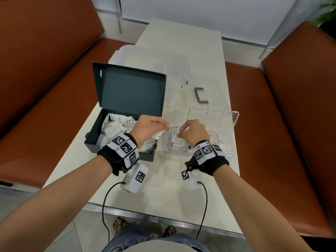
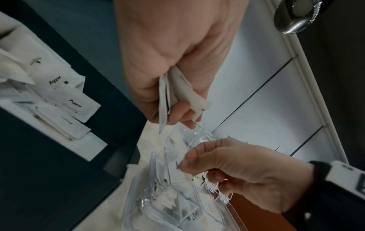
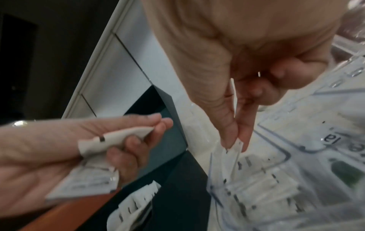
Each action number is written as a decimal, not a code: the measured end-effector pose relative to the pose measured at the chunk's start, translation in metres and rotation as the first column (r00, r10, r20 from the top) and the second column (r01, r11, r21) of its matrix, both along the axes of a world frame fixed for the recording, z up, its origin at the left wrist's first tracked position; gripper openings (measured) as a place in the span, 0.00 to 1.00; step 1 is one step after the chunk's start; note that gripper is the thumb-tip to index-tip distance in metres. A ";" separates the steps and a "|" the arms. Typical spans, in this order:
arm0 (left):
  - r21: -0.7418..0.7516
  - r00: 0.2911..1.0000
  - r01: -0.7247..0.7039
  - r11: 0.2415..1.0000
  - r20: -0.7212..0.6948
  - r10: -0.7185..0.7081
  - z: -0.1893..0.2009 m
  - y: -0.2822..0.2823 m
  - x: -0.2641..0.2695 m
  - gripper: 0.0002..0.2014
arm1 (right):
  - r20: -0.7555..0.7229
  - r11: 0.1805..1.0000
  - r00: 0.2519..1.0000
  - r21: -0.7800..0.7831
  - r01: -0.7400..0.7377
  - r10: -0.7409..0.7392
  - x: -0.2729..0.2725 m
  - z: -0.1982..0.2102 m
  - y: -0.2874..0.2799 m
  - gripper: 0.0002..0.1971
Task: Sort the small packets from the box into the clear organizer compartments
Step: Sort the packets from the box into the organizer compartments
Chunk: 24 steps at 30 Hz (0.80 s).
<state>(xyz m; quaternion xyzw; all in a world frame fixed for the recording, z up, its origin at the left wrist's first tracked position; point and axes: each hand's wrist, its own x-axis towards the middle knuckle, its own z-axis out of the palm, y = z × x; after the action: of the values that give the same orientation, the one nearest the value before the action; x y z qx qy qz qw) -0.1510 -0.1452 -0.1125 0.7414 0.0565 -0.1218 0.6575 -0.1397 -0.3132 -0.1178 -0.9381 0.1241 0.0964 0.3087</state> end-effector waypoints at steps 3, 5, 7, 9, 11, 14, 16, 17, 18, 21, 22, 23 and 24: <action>0.014 1.000 -0.005 1.000 0.003 0.005 0.000 0.000 -0.002 0.06 | 0.041 0.993 0.999 -0.115 -0.022 0.027 -0.002 -0.008 0.009 0.07; 0.005 0.999 -0.028 1.000 -0.019 0.028 0.002 -0.001 -0.004 0.08 | 0.067 0.982 0.995 -0.180 -0.062 0.075 -0.004 -0.012 0.011 0.07; -0.049 0.995 -0.053 0.997 -0.084 0.048 0.007 -0.002 -0.005 0.09 | 0.073 0.955 0.984 -0.263 -0.136 0.160 -0.006 -0.017 0.013 0.08; -0.126 0.987 -0.073 0.989 -0.152 0.053 0.014 -0.003 -0.007 0.08 | 0.073 0.910 0.967 -0.361 -0.203 0.245 -0.007 -0.020 0.015 0.08; -0.193 0.978 -0.079 0.978 -0.203 0.039 0.020 -0.002 -0.007 0.10 | 0.082 0.866 0.944 -0.430 -0.256 0.320 -0.008 -0.021 0.015 0.09; -0.271 0.974 -0.036 0.962 -0.224 -0.027 0.026 0.000 -0.008 0.15 | 0.095 0.845 0.923 -0.446 -0.296 0.374 -0.009 -0.016 0.012 0.10; -0.275 0.981 0.009 0.961 -0.186 -0.062 0.027 0.001 -0.008 0.20 | 0.180 0.903 0.928 -0.350 -0.248 0.325 -0.008 -0.008 0.007 0.10; -0.262 0.985 0.027 0.965 -0.160 -0.071 0.027 0.001 -0.008 0.20 | 0.244 0.945 0.932 -0.253 -0.207 0.269 -0.008 -0.002 0.004 0.10; -0.236 0.988 0.042 0.971 -0.135 -0.075 0.027 0.001 -0.008 0.21 | 0.304 0.977 0.931 -0.133 -0.168 0.202 -0.009 0.004 0.001 0.10; -0.156 0.996 0.048 0.987 -0.062 -0.059 0.024 -0.004 -0.007 0.23 | 0.344 0.968 0.939 0.232 -0.100 0.015 -0.016 0.022 -0.004 0.13; -0.148 0.998 0.041 0.988 -0.031 -0.046 0.023 -0.007 -0.007 0.24 | 0.293 0.933 0.956 0.352 -0.078 -0.030 -0.020 0.026 -0.005 0.12; -0.138 0.999 0.035 0.990 0.002 -0.035 0.022 -0.011 -0.007 0.23 | 0.229 0.887 0.972 0.458 -0.053 -0.060 -0.025 0.029 -0.007 0.11; -0.129 0.999 0.034 0.991 0.031 -0.030 0.022 -0.016 -0.007 0.22 | 0.176 0.841 0.981 0.540 -0.030 -0.078 -0.029 0.030 -0.009 0.10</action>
<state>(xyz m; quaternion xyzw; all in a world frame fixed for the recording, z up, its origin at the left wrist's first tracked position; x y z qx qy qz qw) -0.1581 -0.1612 -0.0907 0.6997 0.0271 -0.1249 0.7029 -0.1688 -0.3222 -0.0876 -0.8162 0.0734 0.0333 0.5721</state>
